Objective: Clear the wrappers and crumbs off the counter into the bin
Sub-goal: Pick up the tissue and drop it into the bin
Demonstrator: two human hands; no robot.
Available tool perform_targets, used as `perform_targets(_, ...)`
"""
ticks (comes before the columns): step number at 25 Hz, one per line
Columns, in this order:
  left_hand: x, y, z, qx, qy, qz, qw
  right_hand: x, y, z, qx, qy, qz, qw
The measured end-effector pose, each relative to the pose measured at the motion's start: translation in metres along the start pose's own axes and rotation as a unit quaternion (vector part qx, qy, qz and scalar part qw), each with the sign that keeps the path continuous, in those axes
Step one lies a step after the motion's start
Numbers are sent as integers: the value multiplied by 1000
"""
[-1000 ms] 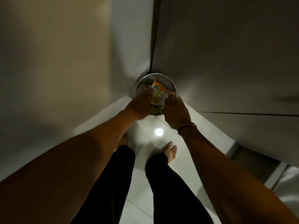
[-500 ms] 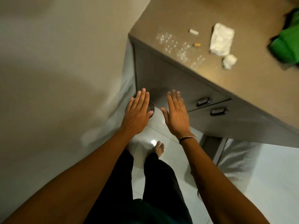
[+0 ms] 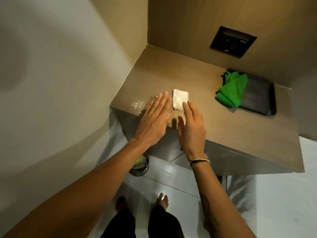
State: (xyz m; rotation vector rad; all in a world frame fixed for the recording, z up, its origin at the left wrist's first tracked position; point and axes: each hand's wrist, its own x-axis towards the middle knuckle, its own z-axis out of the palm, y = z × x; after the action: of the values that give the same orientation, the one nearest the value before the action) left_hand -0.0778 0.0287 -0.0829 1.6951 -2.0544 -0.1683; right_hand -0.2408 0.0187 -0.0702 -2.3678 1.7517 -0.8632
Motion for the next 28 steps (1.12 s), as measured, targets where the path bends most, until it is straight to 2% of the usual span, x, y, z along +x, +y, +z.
perform_targets(3,58,21,24,32,-62,22,997,18,34,3,12,-91,38,995)
perform_targets(5,85,25,36,57,-123,-7,991,28,47,8,0,-149,38,988)
perform_targets(6,93,26,38,69,-132,-25,988,32,52,8,-25,-148,23,988)
perform_targets(9,91,28,32,59,-51,-29,997,23,61,4,-36,-59,-19,997)
perform_targets(11,56,28,28,-27,76,-18,997,-12,56,5,40,23,-50,998)
perform_targets(12,27,25,27,-63,136,-28,988,-37,46,10,80,36,-67,994)
perform_targets(13,-8,22,26,-89,174,-47,979,-65,35,16,105,19,-78,991)
perform_targets(15,-87,12,33,-103,184,-119,970,-119,16,38,117,-63,-73,988)
perform_targets(18,-195,-27,74,-79,105,-264,955,-178,-4,100,136,-224,-18,965)
perform_targets(21,-247,-84,150,-82,-11,-356,931,-202,0,203,133,-305,-6,943)
perform_targets(25,-263,-161,269,-77,-104,-363,923,-208,19,340,97,-387,2,917)
perform_targets(28,-263,-202,330,-123,-217,-371,895,-218,40,398,92,-454,60,884)
